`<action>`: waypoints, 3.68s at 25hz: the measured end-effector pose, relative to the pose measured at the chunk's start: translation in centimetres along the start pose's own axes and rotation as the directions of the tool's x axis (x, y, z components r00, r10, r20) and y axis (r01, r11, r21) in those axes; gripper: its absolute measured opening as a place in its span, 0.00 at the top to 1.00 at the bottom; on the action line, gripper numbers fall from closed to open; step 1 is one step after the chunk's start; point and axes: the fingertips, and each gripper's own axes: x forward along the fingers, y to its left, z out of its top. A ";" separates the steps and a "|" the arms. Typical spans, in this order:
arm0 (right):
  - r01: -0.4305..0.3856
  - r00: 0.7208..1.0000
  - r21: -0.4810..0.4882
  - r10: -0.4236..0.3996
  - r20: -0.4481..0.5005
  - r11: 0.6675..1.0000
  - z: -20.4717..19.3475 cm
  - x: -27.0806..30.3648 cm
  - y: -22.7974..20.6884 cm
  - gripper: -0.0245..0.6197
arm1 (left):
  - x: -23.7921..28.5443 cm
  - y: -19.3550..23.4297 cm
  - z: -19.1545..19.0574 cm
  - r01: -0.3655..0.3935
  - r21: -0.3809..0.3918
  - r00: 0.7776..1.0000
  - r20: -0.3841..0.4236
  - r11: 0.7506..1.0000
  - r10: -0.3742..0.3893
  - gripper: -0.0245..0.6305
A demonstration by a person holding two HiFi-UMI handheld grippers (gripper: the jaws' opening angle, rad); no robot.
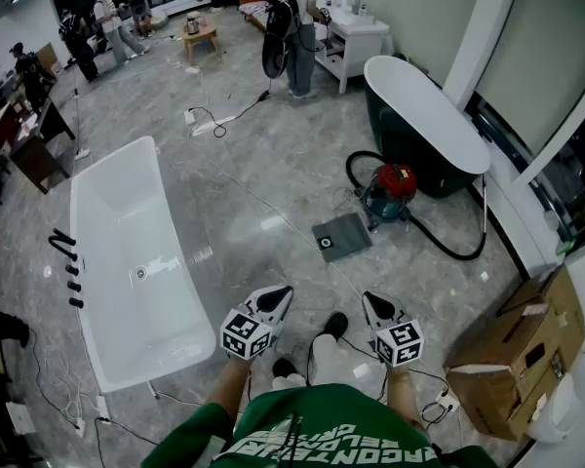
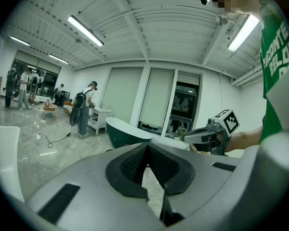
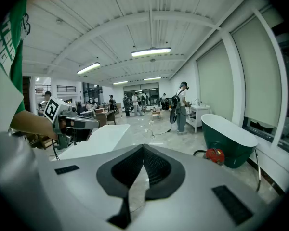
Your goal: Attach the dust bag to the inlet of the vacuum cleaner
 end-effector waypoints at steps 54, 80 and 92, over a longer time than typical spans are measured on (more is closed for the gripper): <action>0.302 0.937 0.282 -0.338 0.087 0.910 15.1 24.7 -38.5 0.95 | 47.1 23.6 17.8 0.386 0.014 0.921 -0.067 0.922 -0.384 0.96; 0.406 0.904 0.277 -0.428 0.022 0.871 19.8 34.9 -41.2 0.95 | 55.3 33.0 20.1 0.585 0.025 0.805 -0.134 0.811 -0.577 0.96; 0.323 0.939 0.272 -0.343 0.028 0.907 17.5 32.6 -47.7 0.95 | 58.2 29.9 20.0 0.528 0.072 0.841 -0.177 0.846 -0.510 0.96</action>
